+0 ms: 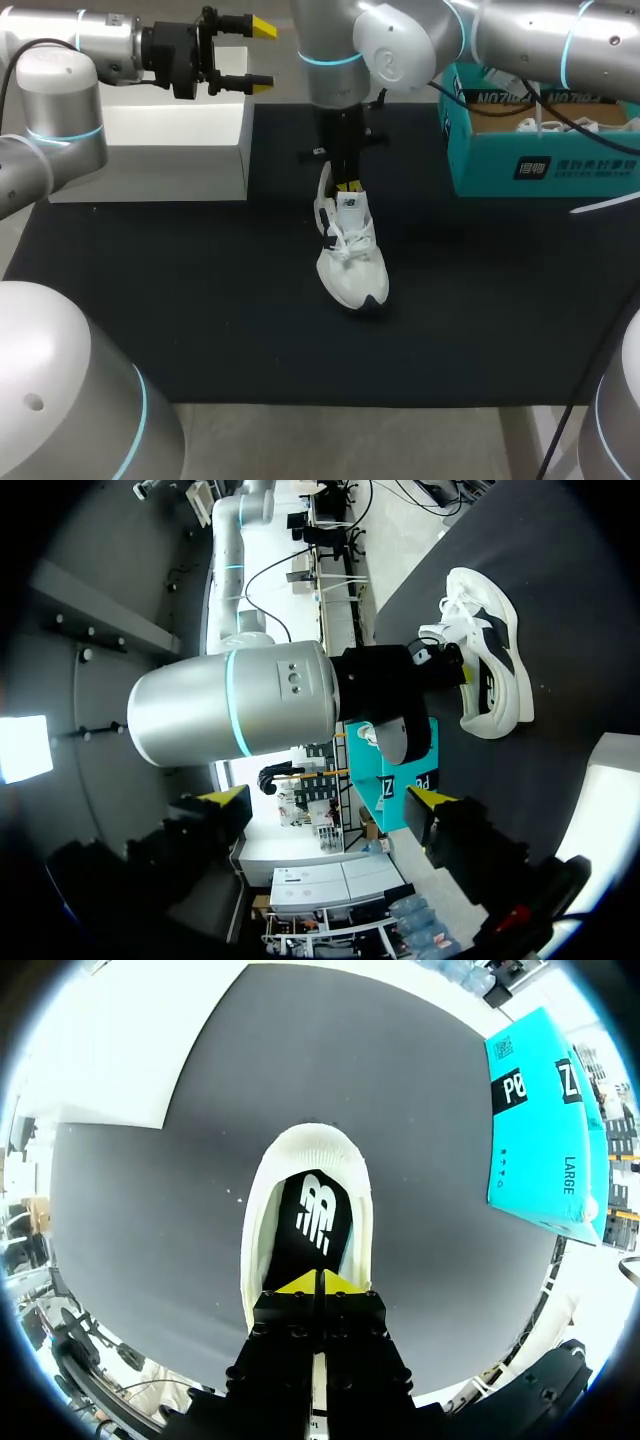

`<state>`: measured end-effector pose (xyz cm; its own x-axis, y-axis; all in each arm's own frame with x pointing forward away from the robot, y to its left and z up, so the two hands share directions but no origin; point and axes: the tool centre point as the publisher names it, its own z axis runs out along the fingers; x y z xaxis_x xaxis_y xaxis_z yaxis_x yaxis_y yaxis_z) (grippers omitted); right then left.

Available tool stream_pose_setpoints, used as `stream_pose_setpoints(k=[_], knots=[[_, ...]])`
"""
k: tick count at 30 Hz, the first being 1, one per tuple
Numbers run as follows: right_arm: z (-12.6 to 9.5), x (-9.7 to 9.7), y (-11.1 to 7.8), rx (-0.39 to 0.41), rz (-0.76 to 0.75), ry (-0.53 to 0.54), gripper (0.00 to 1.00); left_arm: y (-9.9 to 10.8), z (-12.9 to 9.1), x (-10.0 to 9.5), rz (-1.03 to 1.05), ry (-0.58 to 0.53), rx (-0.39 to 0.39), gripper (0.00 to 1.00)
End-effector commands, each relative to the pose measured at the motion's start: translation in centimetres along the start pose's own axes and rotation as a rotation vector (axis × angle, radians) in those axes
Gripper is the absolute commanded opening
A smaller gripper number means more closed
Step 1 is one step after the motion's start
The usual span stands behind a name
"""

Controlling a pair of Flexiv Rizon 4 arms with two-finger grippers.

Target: Take the shoe out of the shoebox, open the shoe tongue, remove and reinsert the insole, then place the shoe into the shoebox

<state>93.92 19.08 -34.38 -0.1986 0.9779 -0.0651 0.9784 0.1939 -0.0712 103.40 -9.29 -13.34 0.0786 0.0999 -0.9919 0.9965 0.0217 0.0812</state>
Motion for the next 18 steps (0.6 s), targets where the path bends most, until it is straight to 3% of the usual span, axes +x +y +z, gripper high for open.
stream_pose_setpoints(k=[1, 18], knots=[[0.0, -0.2, -0.2, 0.006, 0.008, 0.024, 0.0, -0.1, 0.1, 0.0, 0.002, 0.002, -0.003, 1.0], [0.3, 0.2, -1.3, 0.021, 0.055, 0.104, 0.0, -0.1, 0.1, 0.0, 0.002, 0.002, -0.003, 1.0]])
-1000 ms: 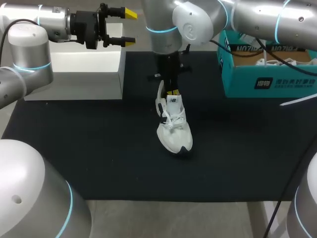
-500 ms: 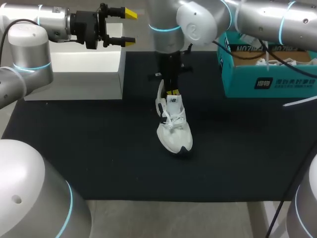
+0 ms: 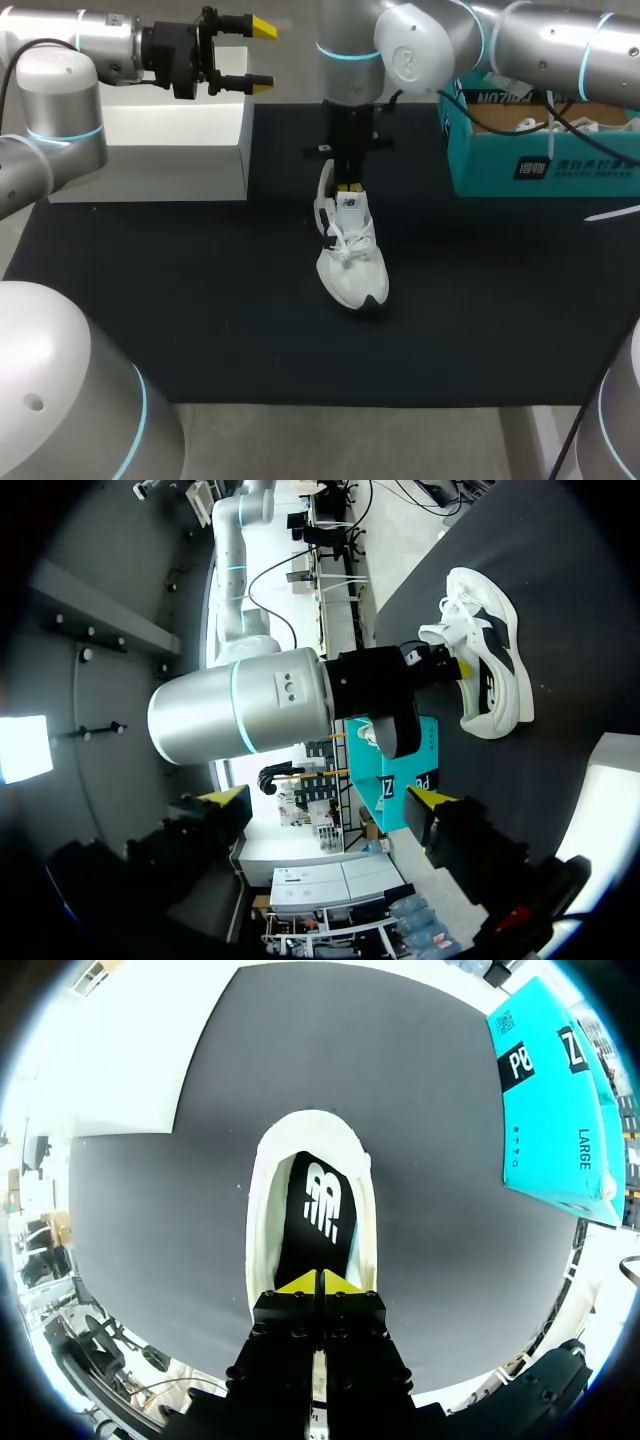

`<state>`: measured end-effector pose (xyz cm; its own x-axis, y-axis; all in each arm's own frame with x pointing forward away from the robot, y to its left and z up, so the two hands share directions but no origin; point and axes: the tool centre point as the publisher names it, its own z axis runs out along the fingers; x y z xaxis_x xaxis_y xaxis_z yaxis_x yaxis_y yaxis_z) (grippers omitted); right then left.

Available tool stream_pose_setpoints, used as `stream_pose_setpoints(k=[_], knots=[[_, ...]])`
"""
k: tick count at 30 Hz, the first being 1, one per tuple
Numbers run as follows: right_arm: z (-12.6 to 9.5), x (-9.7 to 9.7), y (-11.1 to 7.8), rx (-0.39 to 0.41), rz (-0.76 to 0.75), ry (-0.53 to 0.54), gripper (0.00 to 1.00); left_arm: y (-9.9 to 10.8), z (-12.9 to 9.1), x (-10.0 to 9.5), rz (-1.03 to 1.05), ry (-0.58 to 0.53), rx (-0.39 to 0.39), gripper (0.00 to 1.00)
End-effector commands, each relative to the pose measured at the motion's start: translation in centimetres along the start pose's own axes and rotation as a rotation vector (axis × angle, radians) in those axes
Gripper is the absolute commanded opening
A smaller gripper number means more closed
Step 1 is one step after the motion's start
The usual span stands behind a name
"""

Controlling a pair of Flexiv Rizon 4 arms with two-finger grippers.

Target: Take the shoe out of the shoebox, open the shoe tongue, remove and reinsert the insole, then place the shoe into the shoebox

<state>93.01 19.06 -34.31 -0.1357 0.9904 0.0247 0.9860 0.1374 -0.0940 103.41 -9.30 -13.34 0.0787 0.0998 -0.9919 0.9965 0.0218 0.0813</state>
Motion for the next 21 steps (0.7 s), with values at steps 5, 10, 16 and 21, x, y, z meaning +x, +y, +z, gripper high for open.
stream_pose_setpoints(k=[5, 10, 16, 21], knots=[[0.4, 0.2, -0.5, 0.007, -0.005, 0.007, 0.0, -0.1, 0.1, 0.0, 0.001, 0.002, -0.003, 1.0], [0.7, 0.5, -0.7, 0.02, -0.009, 0.015, 0.0, -0.1, 0.1, 0.0, 0.001, 0.002, -0.003, 1.0], [1.4, 0.5, -1.1, 0.026, -0.011, 0.034, 0.89, -0.1, 0.1, 0.0, 0.001, 0.002, -0.003, 1.0], [1.6, 0.6, -1.2, 0.035, -0.01, 0.043, 1.0, -0.1, 0.1, 0.0, 0.001, 0.002, -0.003, 1.0]])
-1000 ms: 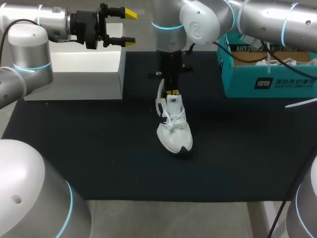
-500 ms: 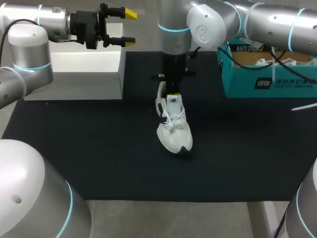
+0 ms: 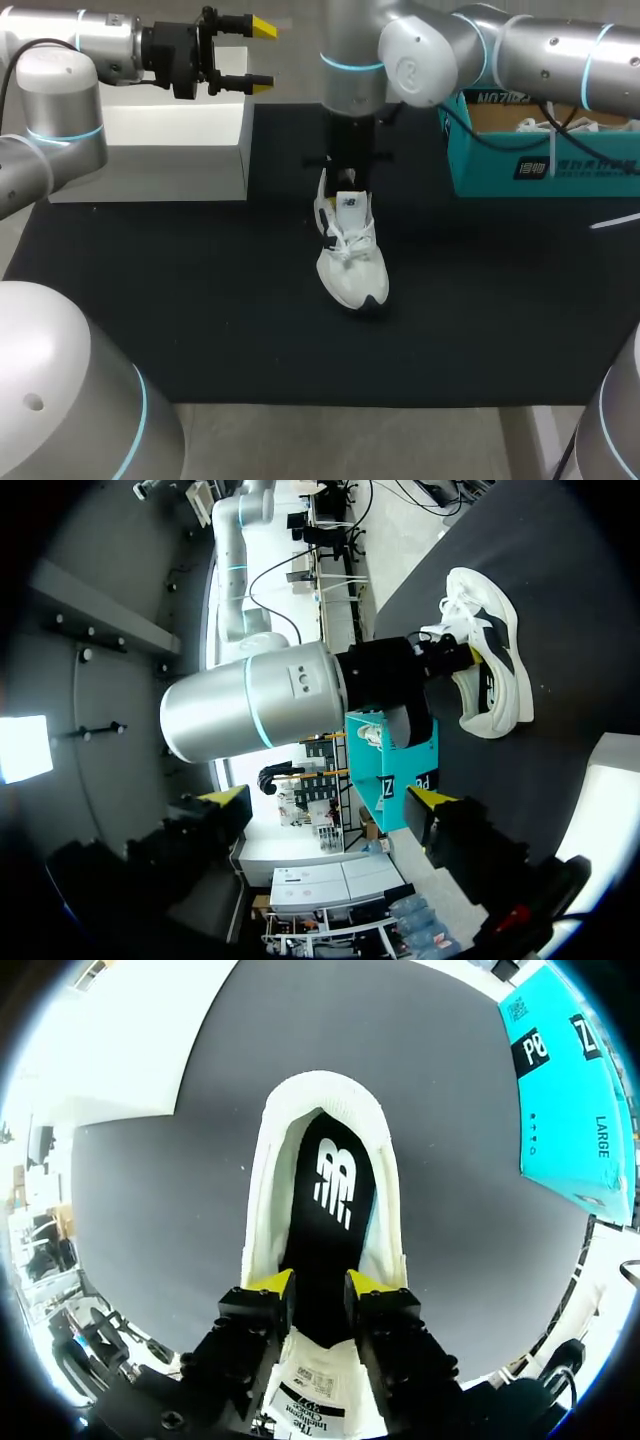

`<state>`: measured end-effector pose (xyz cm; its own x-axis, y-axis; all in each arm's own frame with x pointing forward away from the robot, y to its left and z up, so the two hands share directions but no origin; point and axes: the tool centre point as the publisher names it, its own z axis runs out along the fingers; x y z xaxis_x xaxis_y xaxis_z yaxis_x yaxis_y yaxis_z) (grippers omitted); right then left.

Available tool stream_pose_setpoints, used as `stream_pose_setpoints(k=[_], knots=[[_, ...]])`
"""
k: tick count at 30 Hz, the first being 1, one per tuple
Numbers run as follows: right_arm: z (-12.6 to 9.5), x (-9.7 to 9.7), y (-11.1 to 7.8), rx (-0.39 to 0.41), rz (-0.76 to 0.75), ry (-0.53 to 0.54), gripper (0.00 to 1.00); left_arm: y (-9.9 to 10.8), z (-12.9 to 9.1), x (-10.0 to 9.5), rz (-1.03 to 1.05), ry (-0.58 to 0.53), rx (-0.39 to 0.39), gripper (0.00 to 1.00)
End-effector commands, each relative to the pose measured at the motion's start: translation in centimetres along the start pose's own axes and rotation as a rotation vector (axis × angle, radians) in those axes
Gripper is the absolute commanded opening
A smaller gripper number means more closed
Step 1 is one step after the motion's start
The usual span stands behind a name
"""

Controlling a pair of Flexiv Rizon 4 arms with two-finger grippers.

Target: Take the shoe out of the shoebox, open the shoe tongue, remove and reinsert the insole, then place the shoe into the shoebox

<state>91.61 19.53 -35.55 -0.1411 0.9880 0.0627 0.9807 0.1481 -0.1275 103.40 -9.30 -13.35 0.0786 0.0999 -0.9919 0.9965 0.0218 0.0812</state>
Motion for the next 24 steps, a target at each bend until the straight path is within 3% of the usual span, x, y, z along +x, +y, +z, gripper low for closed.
stream_pose_setpoints(k=[1, 24], knots=[[0.3, 0.0, 0.0, 0.001, 0.001, 0.006, 1.0, -0.1, 0.1, 0.0, 0.002, 0.002, -0.003, 1.0], [-0.9, 0.7, -1.4, -0.004, 0.001, -0.011, 1.0, -0.1, 0.1, 0.0, 0.002, 0.002, -0.003, 1.0]])
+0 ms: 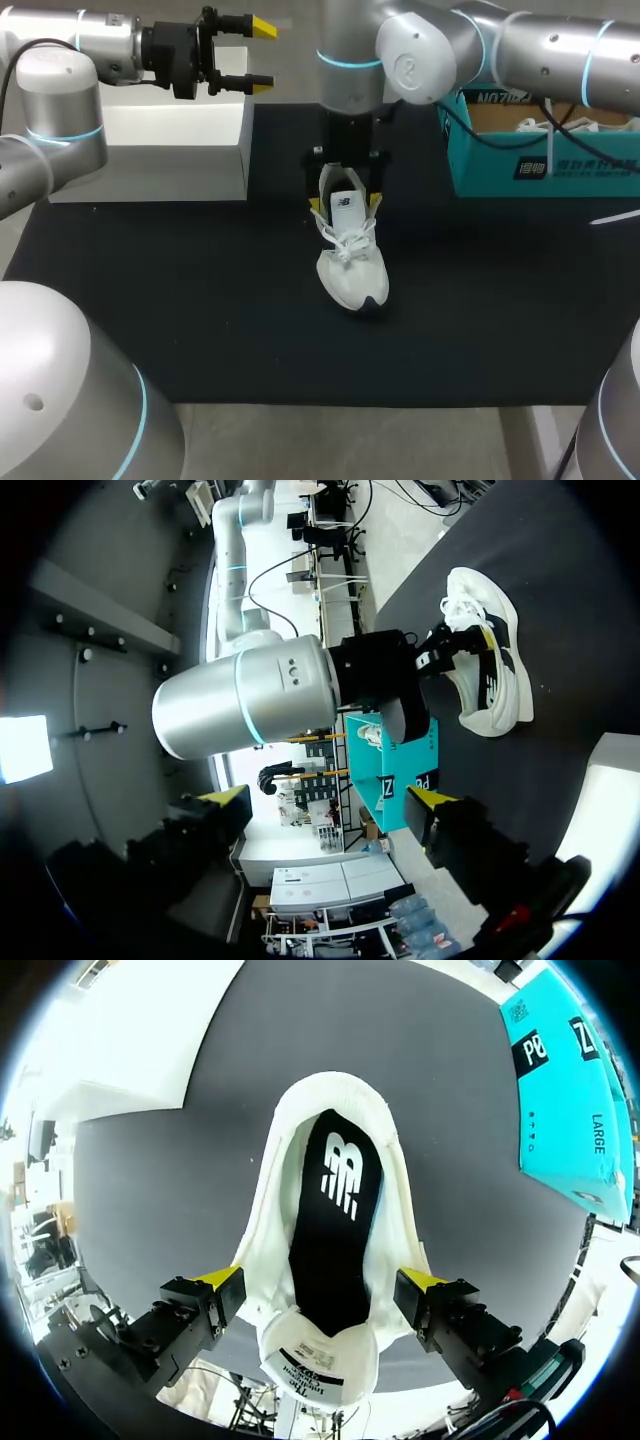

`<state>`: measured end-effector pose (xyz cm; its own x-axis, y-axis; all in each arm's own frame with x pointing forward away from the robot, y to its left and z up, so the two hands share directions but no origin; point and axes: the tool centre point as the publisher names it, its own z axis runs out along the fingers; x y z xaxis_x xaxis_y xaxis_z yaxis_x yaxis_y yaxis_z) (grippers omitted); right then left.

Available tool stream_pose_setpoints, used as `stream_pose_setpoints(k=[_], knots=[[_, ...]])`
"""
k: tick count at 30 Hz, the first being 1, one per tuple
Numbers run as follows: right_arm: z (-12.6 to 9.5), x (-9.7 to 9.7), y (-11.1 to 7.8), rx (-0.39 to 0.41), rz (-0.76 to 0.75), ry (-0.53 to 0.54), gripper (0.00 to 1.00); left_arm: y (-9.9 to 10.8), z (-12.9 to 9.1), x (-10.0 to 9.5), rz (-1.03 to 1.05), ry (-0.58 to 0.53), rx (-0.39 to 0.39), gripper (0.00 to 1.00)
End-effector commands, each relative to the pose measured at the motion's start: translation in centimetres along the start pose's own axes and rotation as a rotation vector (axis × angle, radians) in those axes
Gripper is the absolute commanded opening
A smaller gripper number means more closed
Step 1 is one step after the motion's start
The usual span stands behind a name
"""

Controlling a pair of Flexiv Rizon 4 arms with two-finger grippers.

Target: Take the shoe out of the shoebox, open the shoe tongue, remove and reinsert the insole, then place the shoe into the shoebox

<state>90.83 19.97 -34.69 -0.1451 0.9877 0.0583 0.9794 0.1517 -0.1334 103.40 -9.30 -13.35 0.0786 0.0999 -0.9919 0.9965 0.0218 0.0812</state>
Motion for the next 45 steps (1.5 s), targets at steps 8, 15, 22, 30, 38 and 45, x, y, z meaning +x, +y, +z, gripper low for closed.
stream_pose_setpoints(k=[8, 15, 22, 30, 38, 45], knots=[[-0.2, 0.5, -1.6, -0.004, 0.006, -0.01, 1.0, -0.1, 0.1, 0.0, 0.002, 0.002, -0.003, 1.0], [0.1, 0.8, -3.3, 0.015, 0.028, -0.006, 1.0, -0.1, 0.1, 0.0, 0.002, 0.002, -0.003, 1.0], [-0.6, 1.0, -6.4, 0.042, 0.073, -0.016, 1.0, -0.1, 0.1, 0.0, 0.002, 0.002, -0.003, 1.0], [-2.1, 0.8, -8.1, 0.028, 0.118, -0.07, 0.0, -0.1, 0.1, 0.0, 0.002, 0.002, -0.003, 1.0], [-1.8, 0.6, -5.6, -0.004, 0.1, -0.083, 0.0, -0.1, 0.1, 0.0, 0.002, 0.002, -0.003, 1.0], [-0.1, -0.3, -3.6, -0.032, 0.093, -0.078, 0.0, -0.1, 0.1, 0.0, 0.002, 0.002, -0.003, 1.0]])
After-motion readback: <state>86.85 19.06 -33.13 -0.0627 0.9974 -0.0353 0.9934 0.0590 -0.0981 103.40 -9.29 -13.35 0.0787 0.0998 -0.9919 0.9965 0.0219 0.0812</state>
